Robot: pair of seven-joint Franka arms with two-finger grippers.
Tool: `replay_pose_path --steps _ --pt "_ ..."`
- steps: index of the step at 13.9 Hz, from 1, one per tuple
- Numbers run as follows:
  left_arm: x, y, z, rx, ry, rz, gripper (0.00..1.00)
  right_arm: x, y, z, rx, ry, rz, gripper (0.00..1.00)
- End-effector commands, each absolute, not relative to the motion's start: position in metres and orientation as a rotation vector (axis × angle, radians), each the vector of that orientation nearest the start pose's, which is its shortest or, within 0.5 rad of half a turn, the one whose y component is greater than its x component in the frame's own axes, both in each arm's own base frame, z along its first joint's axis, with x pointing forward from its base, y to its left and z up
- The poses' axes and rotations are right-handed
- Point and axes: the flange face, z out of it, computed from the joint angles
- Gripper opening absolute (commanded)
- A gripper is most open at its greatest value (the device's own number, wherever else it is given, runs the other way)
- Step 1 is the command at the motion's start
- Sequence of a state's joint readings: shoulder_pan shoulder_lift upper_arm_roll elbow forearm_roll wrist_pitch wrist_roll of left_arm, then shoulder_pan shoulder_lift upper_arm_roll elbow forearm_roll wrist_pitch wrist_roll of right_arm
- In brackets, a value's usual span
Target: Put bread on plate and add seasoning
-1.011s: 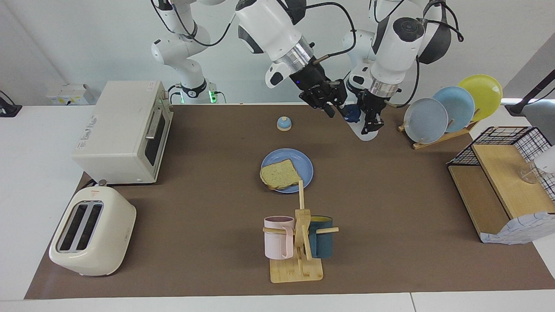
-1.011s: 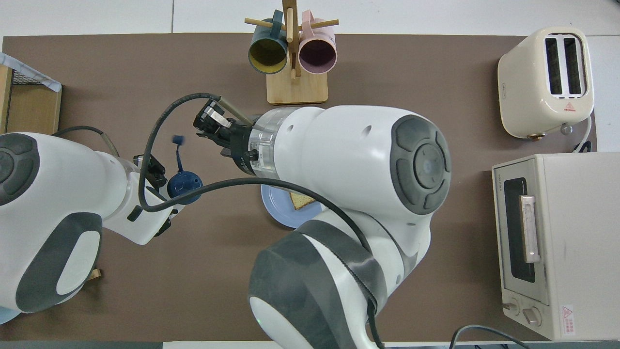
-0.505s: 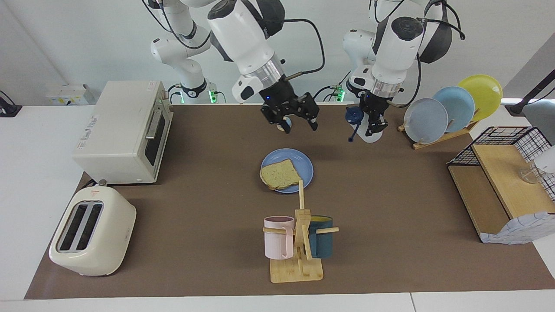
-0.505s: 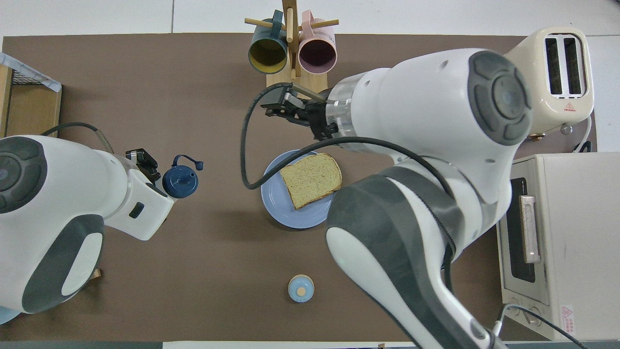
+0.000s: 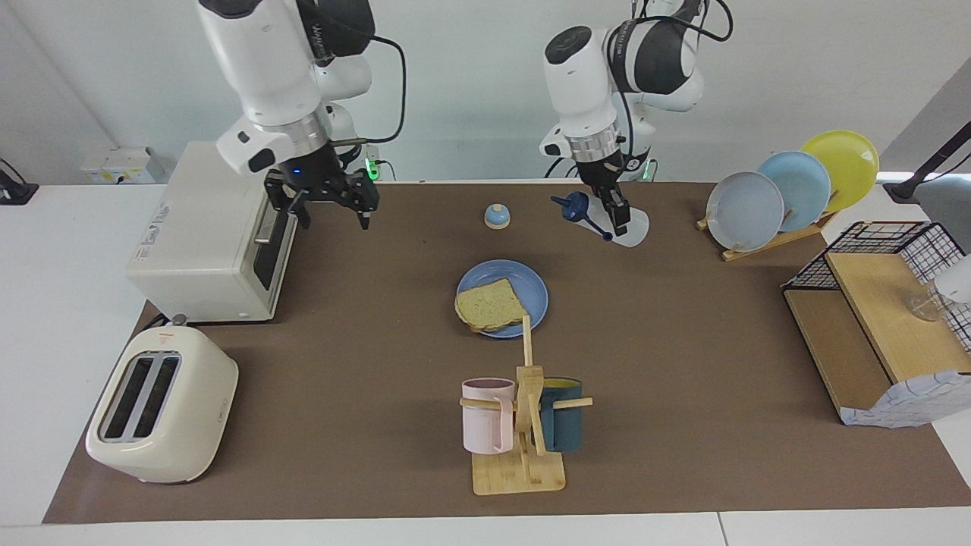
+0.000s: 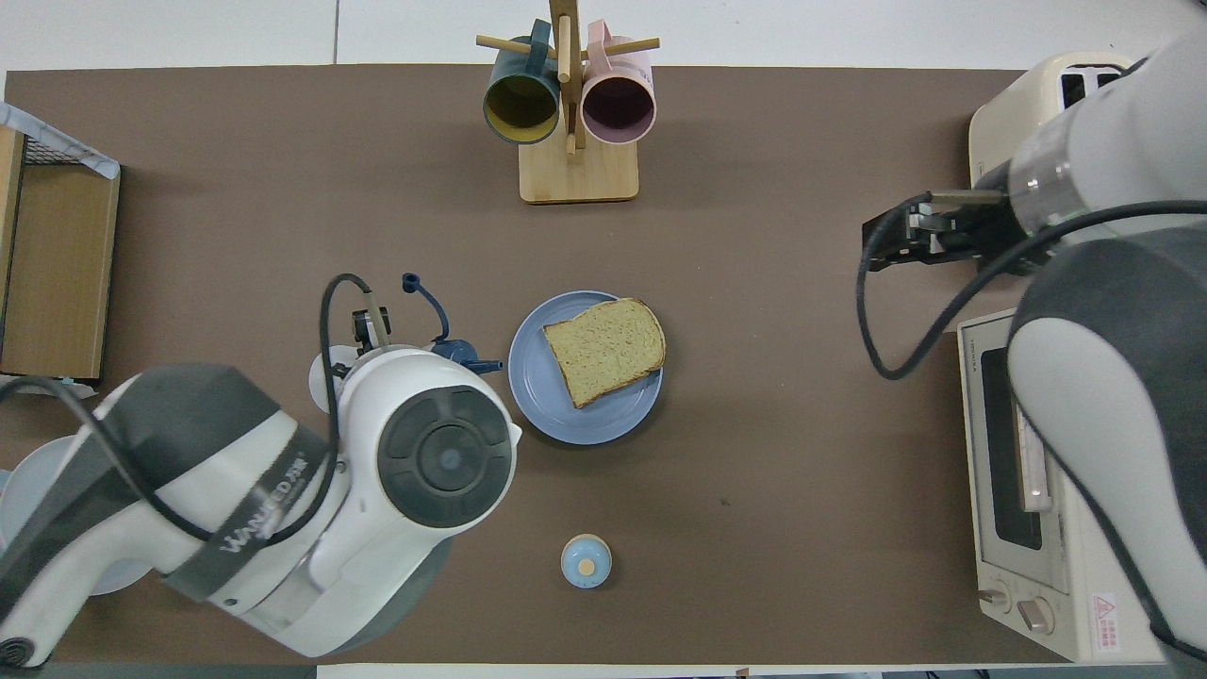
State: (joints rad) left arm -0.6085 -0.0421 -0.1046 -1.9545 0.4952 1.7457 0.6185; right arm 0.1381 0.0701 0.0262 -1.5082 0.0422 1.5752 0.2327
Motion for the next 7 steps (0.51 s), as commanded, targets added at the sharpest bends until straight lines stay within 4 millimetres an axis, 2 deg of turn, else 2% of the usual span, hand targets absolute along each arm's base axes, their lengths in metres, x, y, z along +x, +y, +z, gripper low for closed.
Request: replay_pose_path --steps 1,2,4,5,6,7 --pt "0.453 -0.363 0.475 -1.881 1.693 0.316 0.0 0.545 0.075 0.6 -3.12 0.082 0.101 1.0" --pt "0.454 -0.369 0.475 -1.85 1.667 0.333 0.0 0.542 0.062 0.6 -3.119 0.094 0.103 1.0" --pt "0.456 -0.396 0.434 -1.749 1.659 0.417 0.0 0.546 0.048 0.601 -3.117 0.085 0.069 1.0" --pt "0.459 -0.41 0.407 -1.692 1.616 0.469 0.0 0.549 0.043 0.601 -3.136 0.02 0.04 1.0" --pt "0.462 -0.424 0.393 -1.658 1.587 0.49 0.0 0.547 0.039 0.598 -3.175 -0.039 0.045 1.0" --pt "0.466 -0.43 0.389 -1.653 1.576 0.496 0.0 0.545 0.037 0.594 -3.195 -0.056 0.061 1.0"
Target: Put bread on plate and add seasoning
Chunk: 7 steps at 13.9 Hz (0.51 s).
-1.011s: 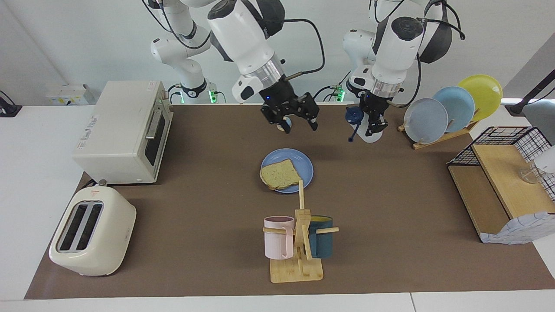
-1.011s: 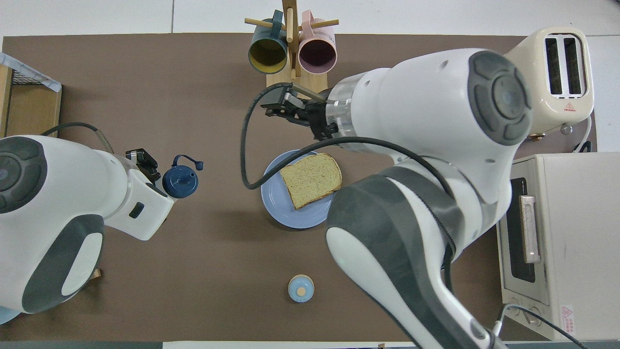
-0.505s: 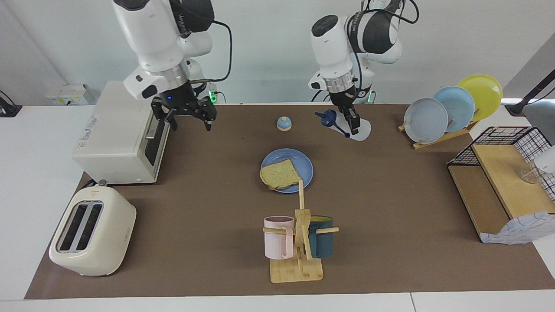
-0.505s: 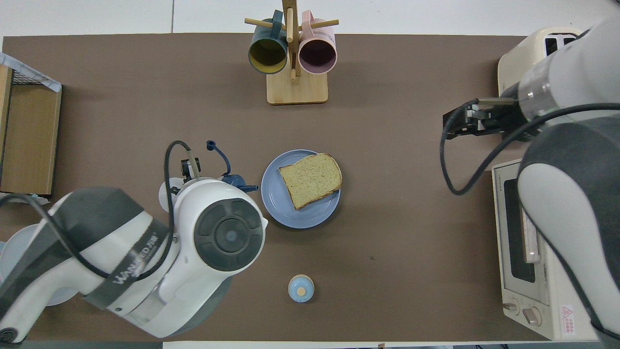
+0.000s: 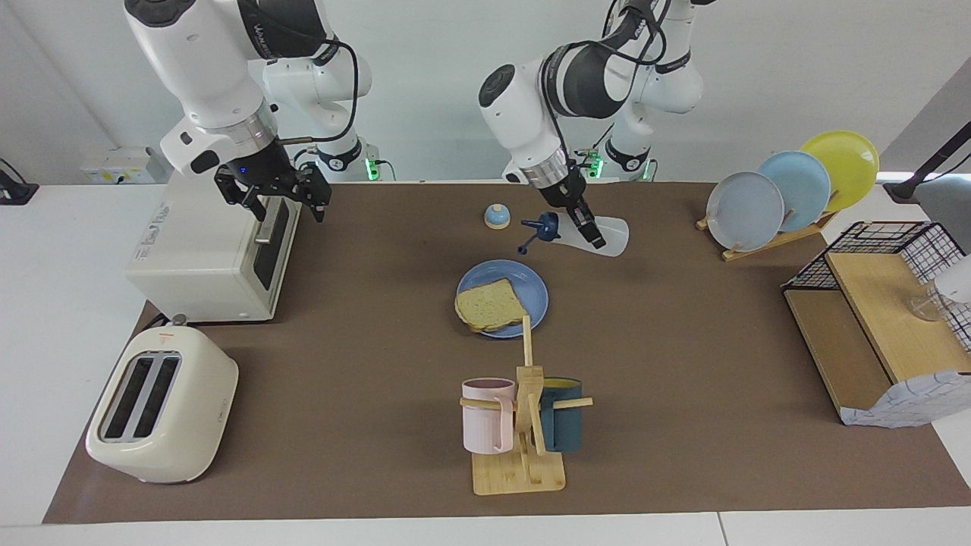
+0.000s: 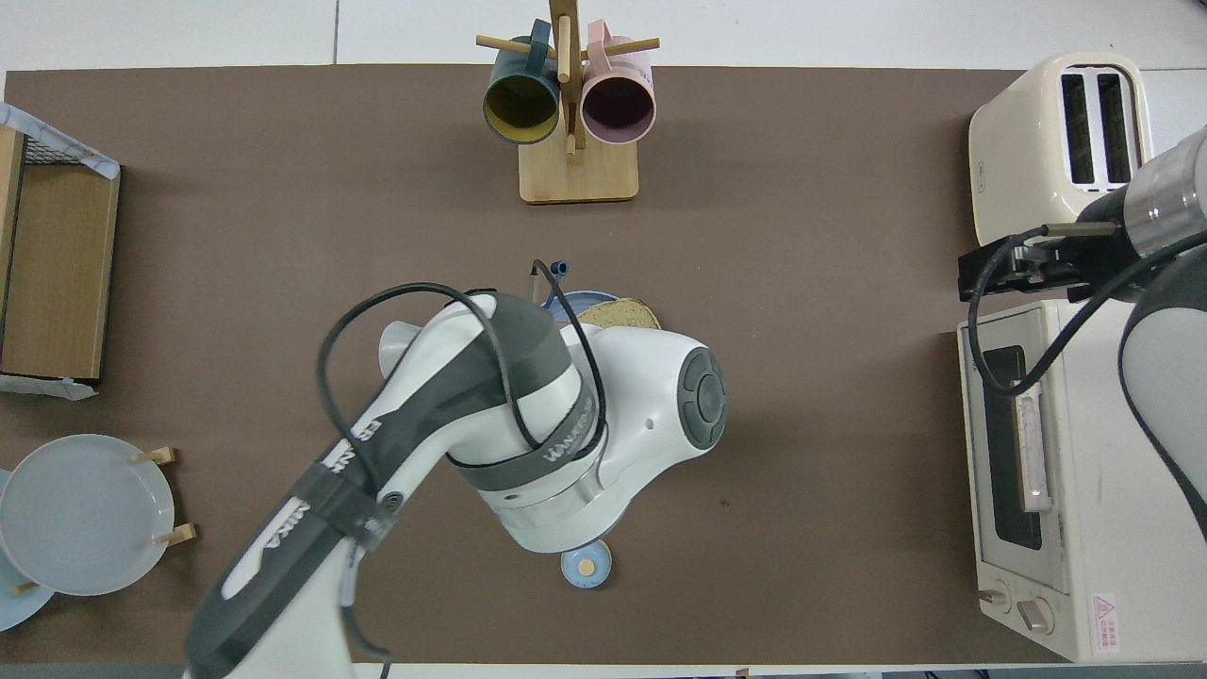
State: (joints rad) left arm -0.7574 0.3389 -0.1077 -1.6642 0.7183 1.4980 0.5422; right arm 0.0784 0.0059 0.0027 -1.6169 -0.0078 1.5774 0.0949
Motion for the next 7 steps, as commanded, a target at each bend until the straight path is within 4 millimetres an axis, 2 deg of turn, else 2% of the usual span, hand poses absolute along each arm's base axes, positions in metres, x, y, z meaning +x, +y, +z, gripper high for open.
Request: replay_pose_path --steps 1,3,6,7 --pt "0.466 -0.43 0.391 -1.631 1.56 0.495 0.0 0.543 0.036 0.595 -3.195 -0.058 0.061 1.0" --pt "0.463 -0.432 0.398 -1.546 1.503 0.484 0.0 0.539 0.034 0.596 -3.194 -0.053 0.066 1.0" --pt "0.459 -0.434 0.394 -1.483 1.464 0.504 0.0 0.54 0.032 0.596 -3.195 -0.065 0.069 1.0" --pt "0.457 -0.435 0.371 -1.424 1.422 0.571 0.0 0.541 0.029 0.596 -3.195 -0.065 0.07 1.0"
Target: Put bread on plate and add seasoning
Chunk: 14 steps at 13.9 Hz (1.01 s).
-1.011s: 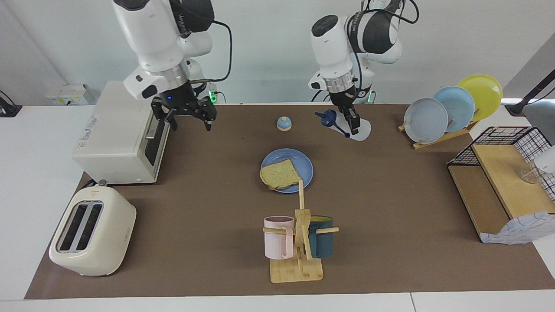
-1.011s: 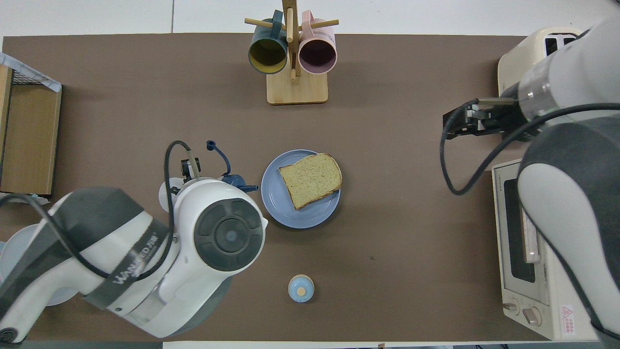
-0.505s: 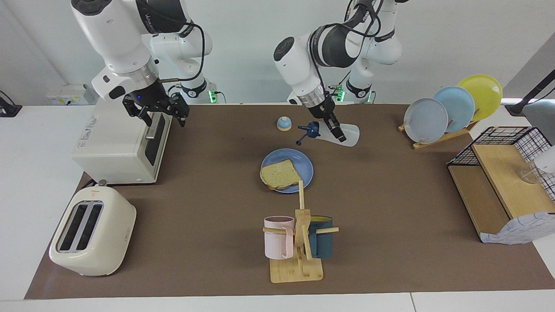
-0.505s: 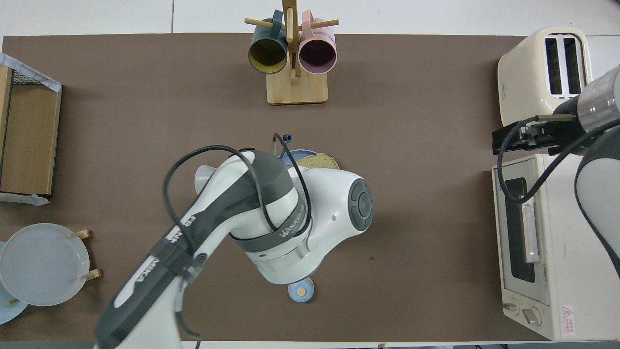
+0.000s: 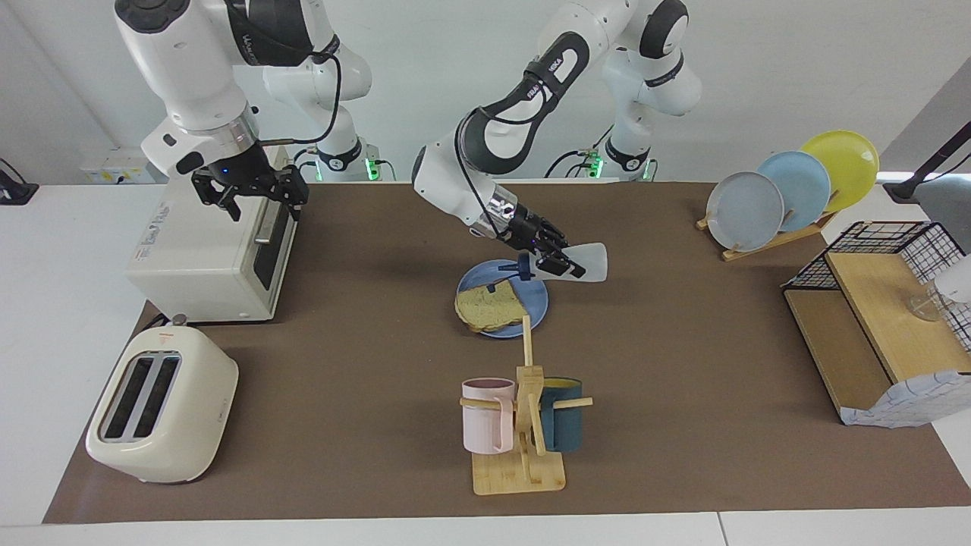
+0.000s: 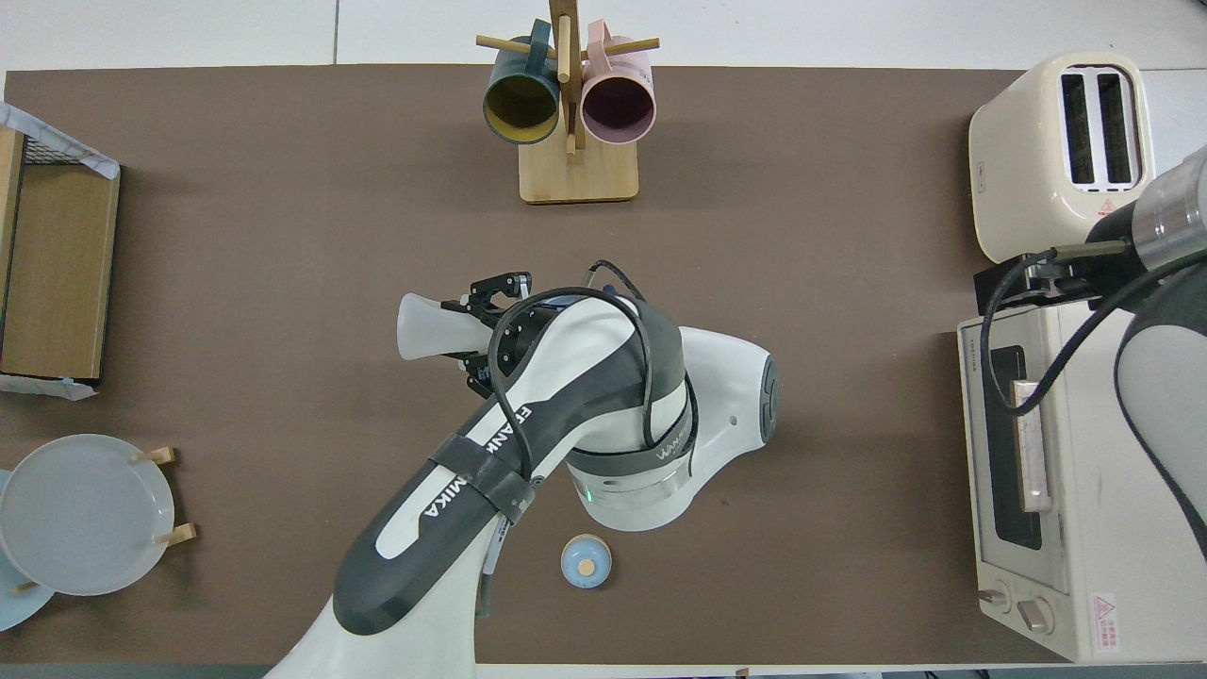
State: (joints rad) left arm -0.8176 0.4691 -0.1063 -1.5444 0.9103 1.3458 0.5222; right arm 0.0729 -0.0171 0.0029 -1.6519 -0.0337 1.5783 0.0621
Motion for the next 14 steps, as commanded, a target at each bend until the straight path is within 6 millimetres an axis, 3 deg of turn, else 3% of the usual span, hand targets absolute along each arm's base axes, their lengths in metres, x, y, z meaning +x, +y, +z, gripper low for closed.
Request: replay_pose_path --steps 1,3,6,8,11,14 --pt "0.454 -0.451 0.329 -1.326 1.37 0.641 0.0 0.541 0.026 0.596 -3.195 -0.058 0.07 1.0" --pt "0.462 -0.454 0.311 -1.296 1.284 0.697 0.0 0.541 0.024 0.595 -3.194 -0.07 0.078 1.0" --pt "0.454 -0.455 0.3 -1.156 1.144 0.726 0.0 0.54 0.017 0.596 -3.191 -0.101 0.09 1.0" --pt "0.457 -0.455 0.306 -1.121 1.101 0.701 0.0 0.54 0.016 0.596 -3.191 -0.096 0.09 1.0" --pt "0.445 -0.447 0.291 -0.981 1.089 0.677 0.0 0.543 0.015 0.593 -3.187 -0.133 0.093 1.0" --pt "0.45 -0.448 0.292 -0.958 1.086 0.646 0.0 0.543 0.014 0.592 -3.182 -0.125 0.098 1.0"
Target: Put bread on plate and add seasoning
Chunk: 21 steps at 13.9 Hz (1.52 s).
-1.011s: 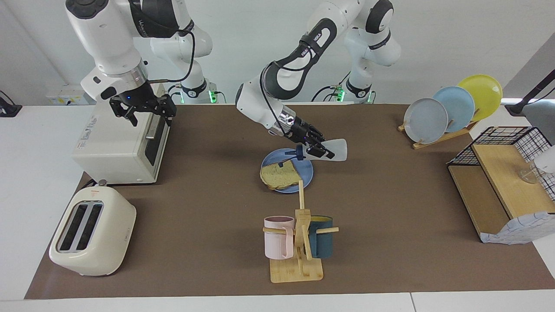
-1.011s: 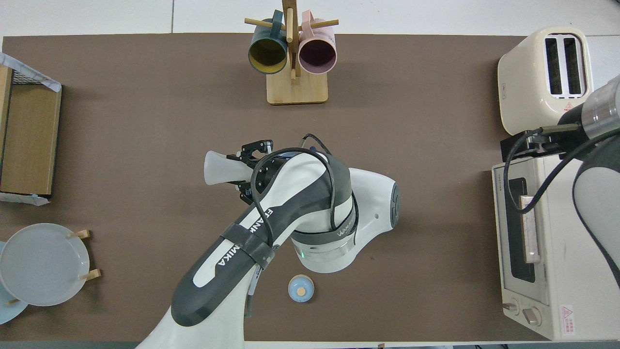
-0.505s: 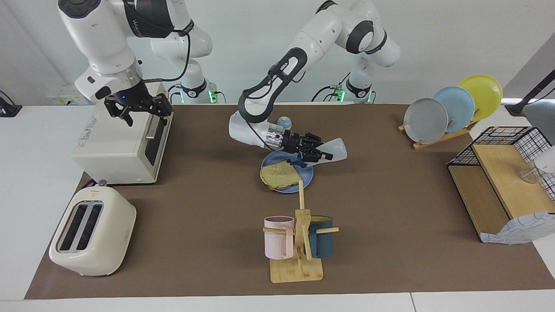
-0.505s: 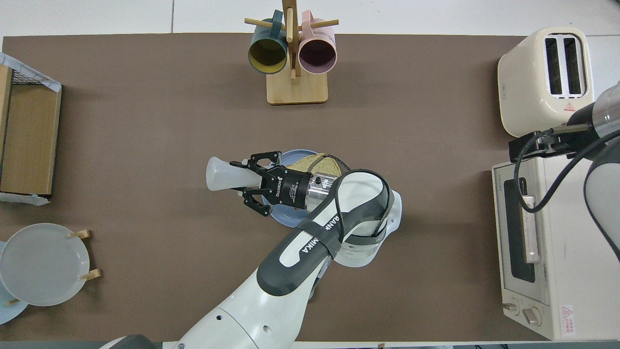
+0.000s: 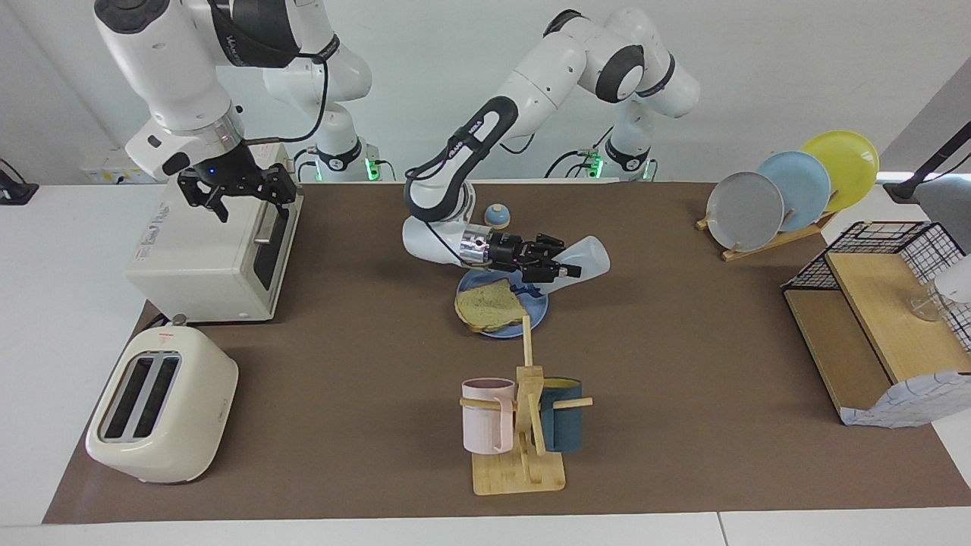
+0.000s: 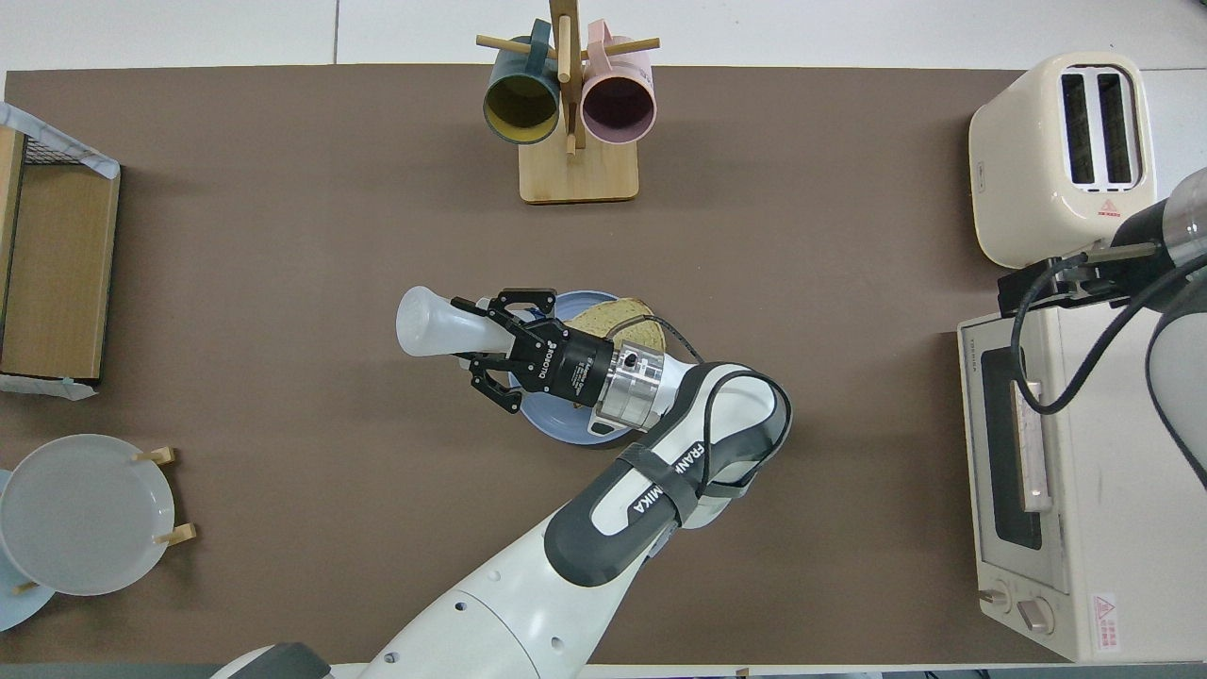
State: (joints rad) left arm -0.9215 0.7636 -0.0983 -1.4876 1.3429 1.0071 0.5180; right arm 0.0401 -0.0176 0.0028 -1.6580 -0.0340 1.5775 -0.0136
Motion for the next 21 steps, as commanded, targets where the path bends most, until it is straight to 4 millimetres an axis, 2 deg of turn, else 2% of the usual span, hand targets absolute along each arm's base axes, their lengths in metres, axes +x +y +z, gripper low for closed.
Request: replay_pose_path --steps 1,3,5,7,9,13,15,17,20,21 --pt "0.454 -0.452 0.293 -0.941 1.094 0.61 0.0 0.542 0.01 0.592 -3.182 -0.108 0.101 1.0" --pt "0.456 -0.467 0.29 -0.932 1.172 0.531 0.0 0.542 -0.004 0.592 -3.181 -0.064 0.099 1.0" --pt "0.453 -0.484 0.289 -0.931 1.237 0.468 0.0 0.542 -0.004 0.592 -3.181 -0.064 0.099 1.0" --pt "0.452 -0.486 0.288 -0.935 1.24 0.463 0.0 0.541 -0.001 0.592 -3.177 -0.073 0.106 1.0" --pt "0.464 -0.476 0.287 -0.939 1.233 0.47 0.0 0.539 -0.001 0.592 -3.176 -0.07 0.123 1.0" --pt "0.497 -0.441 0.278 -0.941 1.209 0.514 0.0 0.539 0.004 0.594 -3.176 -0.085 0.12 1.0" --pt "0.501 -0.438 0.281 -0.95 1.203 0.516 0.0 0.539 0.004 0.594 -3.175 -0.085 0.12 1.0" --pt "0.491 -0.447 0.283 -0.953 1.208 0.515 0.0 0.539 0.004 0.594 -3.174 -0.087 0.12 1.0" --pt "0.441 -0.487 0.287 -0.939 1.238 0.491 0.0 0.539 0.003 0.594 -3.174 -0.082 0.123 1.0" --pt "0.438 -0.491 0.289 -0.943 1.238 0.485 0.0 0.539 0.003 0.594 -3.174 -0.085 0.123 1.0"
